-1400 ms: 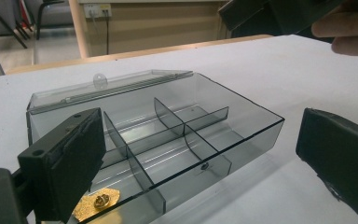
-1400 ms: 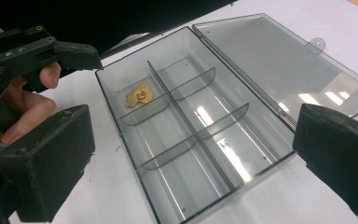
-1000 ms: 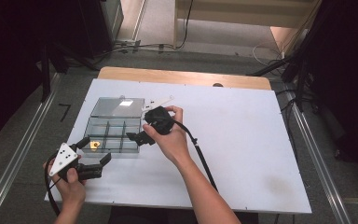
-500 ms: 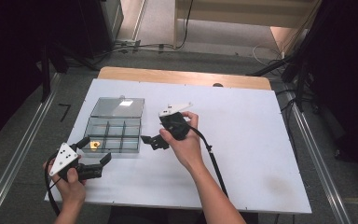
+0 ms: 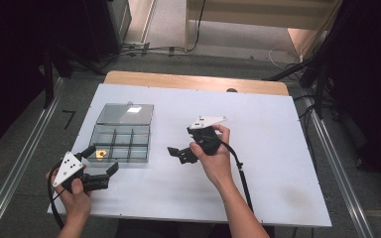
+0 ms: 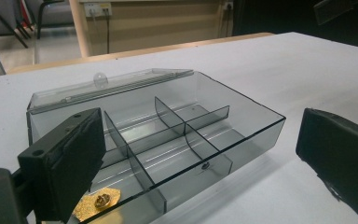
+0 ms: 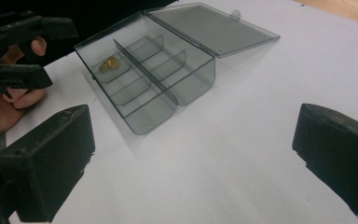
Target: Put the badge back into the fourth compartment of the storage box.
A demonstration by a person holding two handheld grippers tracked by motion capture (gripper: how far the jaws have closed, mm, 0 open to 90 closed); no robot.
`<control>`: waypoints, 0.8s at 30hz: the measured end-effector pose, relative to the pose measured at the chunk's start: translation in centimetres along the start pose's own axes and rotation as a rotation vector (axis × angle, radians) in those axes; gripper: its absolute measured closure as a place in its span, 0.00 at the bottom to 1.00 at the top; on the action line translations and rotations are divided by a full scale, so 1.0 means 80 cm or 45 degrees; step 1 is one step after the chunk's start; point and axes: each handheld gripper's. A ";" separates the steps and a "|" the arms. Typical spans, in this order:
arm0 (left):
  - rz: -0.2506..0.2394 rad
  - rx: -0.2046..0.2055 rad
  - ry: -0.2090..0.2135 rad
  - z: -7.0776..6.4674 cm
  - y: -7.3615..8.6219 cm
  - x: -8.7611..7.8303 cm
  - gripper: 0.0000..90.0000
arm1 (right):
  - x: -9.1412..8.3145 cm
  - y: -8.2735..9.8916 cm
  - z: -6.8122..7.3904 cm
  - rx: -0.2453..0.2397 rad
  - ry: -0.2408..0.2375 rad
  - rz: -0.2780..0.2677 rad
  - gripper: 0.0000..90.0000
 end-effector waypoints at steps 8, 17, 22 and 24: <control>0.003 0.009 -0.001 0.000 0.000 0.000 0.02 | -0.022 0.017 -0.005 0.018 0.023 -0.022 0.00; 0.003 0.009 -0.003 -0.001 0.000 0.000 0.02 | -0.042 0.032 -0.009 0.026 0.043 -0.047 0.00; 0.003 0.010 -0.003 -0.001 0.000 0.000 0.02 | -0.055 0.040 -0.011 0.034 0.062 -0.061 0.00; 0.003 0.012 -0.003 -0.002 0.000 0.000 0.02 | -0.062 0.044 -0.012 0.038 0.072 -0.067 0.00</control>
Point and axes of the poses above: each handheld gripper's, and its own axes: x roughly forward along the jaws, y roughly out of its underside, z roughly to its left, and after that the axes turned 15 degrees about -y, right-handed
